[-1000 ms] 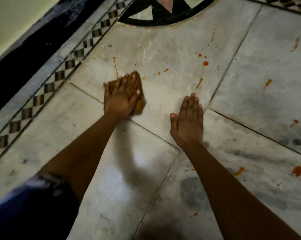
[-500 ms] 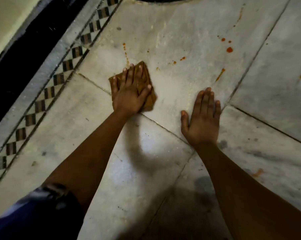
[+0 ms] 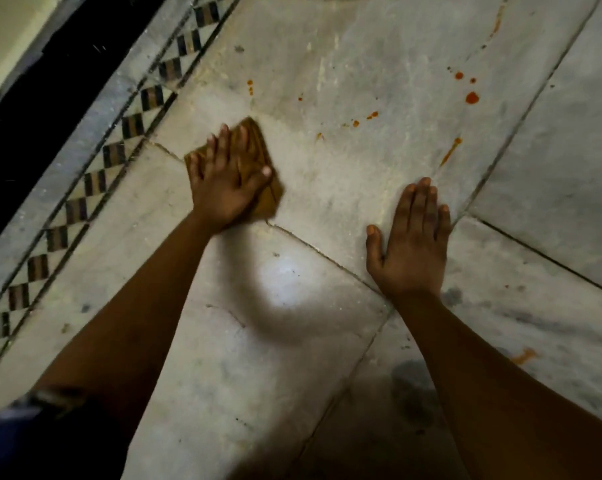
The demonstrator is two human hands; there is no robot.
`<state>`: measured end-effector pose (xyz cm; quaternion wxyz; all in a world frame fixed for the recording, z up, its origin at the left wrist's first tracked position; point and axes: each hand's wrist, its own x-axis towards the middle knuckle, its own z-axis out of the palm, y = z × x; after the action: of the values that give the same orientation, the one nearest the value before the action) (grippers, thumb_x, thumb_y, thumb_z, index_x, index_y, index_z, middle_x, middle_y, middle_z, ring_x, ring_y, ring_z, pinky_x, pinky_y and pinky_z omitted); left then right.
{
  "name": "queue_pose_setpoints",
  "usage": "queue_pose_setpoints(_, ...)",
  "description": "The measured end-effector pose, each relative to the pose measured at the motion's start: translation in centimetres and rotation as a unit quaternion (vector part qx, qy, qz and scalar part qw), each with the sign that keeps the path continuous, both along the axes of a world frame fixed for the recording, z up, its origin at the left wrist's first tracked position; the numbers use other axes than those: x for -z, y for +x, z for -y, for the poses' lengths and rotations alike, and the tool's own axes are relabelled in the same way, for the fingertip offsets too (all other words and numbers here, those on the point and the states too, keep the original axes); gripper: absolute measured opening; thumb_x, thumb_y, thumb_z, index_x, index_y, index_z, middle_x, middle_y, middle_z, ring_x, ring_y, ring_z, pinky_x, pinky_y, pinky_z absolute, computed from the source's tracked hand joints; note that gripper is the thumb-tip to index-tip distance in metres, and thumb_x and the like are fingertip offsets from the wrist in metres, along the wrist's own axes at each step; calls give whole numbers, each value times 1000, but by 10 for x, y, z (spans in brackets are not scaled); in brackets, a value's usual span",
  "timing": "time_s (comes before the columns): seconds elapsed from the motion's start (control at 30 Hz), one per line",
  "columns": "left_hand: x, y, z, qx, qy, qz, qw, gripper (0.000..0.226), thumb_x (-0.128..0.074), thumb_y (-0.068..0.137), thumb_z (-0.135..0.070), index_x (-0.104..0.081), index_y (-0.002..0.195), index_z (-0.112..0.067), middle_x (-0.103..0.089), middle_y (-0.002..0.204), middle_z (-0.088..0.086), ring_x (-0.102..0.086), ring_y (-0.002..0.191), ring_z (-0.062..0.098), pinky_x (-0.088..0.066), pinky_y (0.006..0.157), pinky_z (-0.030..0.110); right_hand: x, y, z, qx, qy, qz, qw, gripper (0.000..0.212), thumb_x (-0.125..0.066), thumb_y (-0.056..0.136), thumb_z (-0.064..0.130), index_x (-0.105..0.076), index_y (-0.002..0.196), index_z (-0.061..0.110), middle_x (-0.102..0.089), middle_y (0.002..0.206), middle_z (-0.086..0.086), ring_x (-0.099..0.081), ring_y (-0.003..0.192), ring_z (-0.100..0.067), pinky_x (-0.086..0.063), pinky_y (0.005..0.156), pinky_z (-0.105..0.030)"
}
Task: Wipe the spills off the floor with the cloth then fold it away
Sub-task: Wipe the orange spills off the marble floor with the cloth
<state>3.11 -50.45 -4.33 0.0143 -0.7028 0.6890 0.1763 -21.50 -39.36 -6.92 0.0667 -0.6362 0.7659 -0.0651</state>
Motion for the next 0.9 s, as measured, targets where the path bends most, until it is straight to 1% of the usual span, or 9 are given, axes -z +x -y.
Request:
queue_pose_setpoints(0.1, -1, 4, 60, -77, 0, 8, 997, 81, -30, 87, -69, 3, 149, -29, 8, 159, 0, 9, 145, 19, 10, 115, 46, 0, -1, 1, 0, -1, 5, 1000, 74, -25, 91, 46, -16, 146, -3, -15, 154, -23, -14, 144, -33, -5, 118, -44)
queue_pose_setpoints(0.17, -2, -3, 68, -89, -1, 28, 996, 85, -31, 86, -71, 5, 149, -27, 8, 159, 1, 8, 145, 19, 9, 116, 46, 0, 0, 1, 1, 0, 5, 1000, 74, -25, 91, 46, -17, 146, -3, -16, 154, -23, -14, 143, -33, -5, 117, -44)
queue_pose_setpoints(0.3, 2, -23, 13, 26, -36, 18, 999, 95, -33, 76, -78, 5, 149, -30, 5, 159, 1, 7, 146, 19, 10, 114, 45, -1, 1, 1, 3, -1, 3, 1000, 74, -27, 91, 45, -20, 145, -4, -19, 153, -24, -17, 143, -34, -6, 117, -44)
queue_pose_setpoints(0.37, 5, -21, 8, 37, -50, 23, 998, 93, -34, 75, -77, 1, 149, -35, 2, 159, 0, 6, 146, 21, 8, 114, 45, 0, 1, 1, 4, -1, 3, 1000, 73, -28, 91, 44, -20, 145, -4, -19, 153, -24, -18, 142, -34, -7, 117, -44)
queue_pose_setpoints(0.5, 4, -16, 72, -26, -62, 34, 997, 86, -35, 85, -70, -3, 150, -24, 0, 159, 3, 5, 146, 24, 7, 114, 46, 1, 0, 1, 5, -10, 1, 1000, 73, -30, 91, 44, -21, 145, -4, -20, 152, -24, -19, 142, -34, -7, 117, -44)
queue_pose_setpoints(0.6, 1, -28, 122, -73, -33, 31, 996, 79, -32, 91, -62, -3, 150, -18, 2, 159, 4, 6, 146, 24, 7, 116, 48, 1, 0, 1, 6, -17, 4, 1000, 73, -30, 90, 45, -23, 145, -3, -22, 152, -23, -20, 142, -33, -7, 117, -43)
queue_pose_setpoints(0.67, 0, -48, 123, -39, -34, 42, 998, 75, -31, 93, -56, -2, 150, -19, 1, 159, 5, 5, 146, 25, 8, 115, 49, 1, 0, 1, 8, -14, 2, 1000, 73, -30, 90, 45, -24, 145, -3, -23, 152, -23, -21, 142, -33, -8, 116, -43)
queue_pose_setpoints(0.8, 6, -56, 80, 133, -59, 28, 989, 72, -29, 90, -59, -1, 149, -29, -1, 159, 0, 1, 146, 21, 6, 114, 46, -1, 1, 1, 9, -9, 6, 1000, 73, -31, 89, 45, -25, 145, -2, -23, 152, -22, -21, 142, -33, -11, 116, -44)
queue_pose_setpoints(0.9, 5, -42, 98, 139, -68, 32, 987, 72, -27, 86, -60, -5, 149, -32, -6, 159, -2, -4, 146, 20, 2, 114, 44, -1, 0, 1, 10, -10, 9, 1000, 73, -31, 89, 45, -25, 145, -2, -23, 152, -22, -21, 141, -33, -11, 116, -44)
